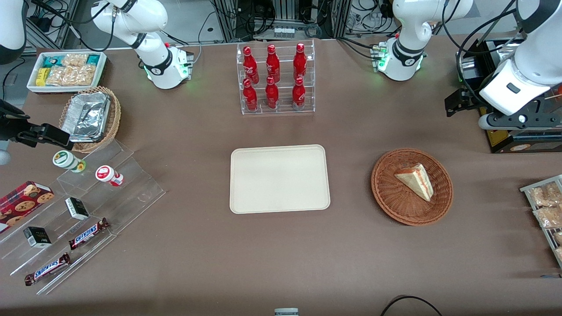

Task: Place sandwich from basket to tray
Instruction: 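Move the left gripper over the wrapped sandwich in the wicker basket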

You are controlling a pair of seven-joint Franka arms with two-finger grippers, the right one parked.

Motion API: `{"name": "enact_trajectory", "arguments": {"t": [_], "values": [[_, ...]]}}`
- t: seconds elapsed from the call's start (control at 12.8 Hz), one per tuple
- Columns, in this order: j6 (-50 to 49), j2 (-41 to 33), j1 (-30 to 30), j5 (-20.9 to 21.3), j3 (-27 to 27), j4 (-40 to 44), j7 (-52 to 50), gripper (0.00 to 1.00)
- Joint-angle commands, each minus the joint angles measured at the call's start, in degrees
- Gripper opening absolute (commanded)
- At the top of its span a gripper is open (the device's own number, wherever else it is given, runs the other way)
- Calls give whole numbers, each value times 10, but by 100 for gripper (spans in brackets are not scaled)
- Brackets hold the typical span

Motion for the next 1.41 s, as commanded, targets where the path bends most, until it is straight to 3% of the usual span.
{"name": "enact_trajectory", "arguments": {"t": [0.0, 0.7, 1.1, 1.33], "values": [[-7, -1, 3, -3, -1, 1, 7, 100], [70, 87, 2, 1, -1, -27, 9, 100], [160, 161, 3, 3, 0, -38, 9, 100], [262, 172, 3, 16, 0, -107, 8, 100]]}}
